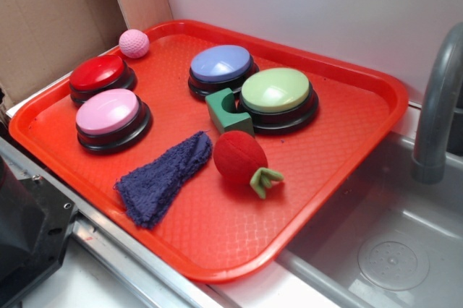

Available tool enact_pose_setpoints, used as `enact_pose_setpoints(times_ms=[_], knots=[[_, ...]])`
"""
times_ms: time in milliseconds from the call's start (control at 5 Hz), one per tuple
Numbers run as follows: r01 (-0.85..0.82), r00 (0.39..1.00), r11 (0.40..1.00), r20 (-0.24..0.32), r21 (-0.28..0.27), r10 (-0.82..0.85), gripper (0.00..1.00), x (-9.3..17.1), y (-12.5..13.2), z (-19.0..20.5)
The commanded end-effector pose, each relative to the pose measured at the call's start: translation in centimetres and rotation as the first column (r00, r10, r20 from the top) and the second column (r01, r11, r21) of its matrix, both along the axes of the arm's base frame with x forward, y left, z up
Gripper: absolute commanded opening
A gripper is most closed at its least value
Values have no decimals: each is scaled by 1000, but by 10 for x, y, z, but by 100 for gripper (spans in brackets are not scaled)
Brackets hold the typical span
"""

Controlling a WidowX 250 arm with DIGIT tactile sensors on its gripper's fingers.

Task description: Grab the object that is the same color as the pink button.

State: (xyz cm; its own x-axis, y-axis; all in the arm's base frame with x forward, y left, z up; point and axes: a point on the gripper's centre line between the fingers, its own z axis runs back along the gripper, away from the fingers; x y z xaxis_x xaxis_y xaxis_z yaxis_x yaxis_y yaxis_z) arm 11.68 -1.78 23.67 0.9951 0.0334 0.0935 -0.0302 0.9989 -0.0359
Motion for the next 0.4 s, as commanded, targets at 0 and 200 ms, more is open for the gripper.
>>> enact_pose_setpoints(times_ms=[0,200], knots=[[0,1000,1000,0,0,0,100,0,0,0],[-60,998,998,32,33,59,100,21,15,-7]])
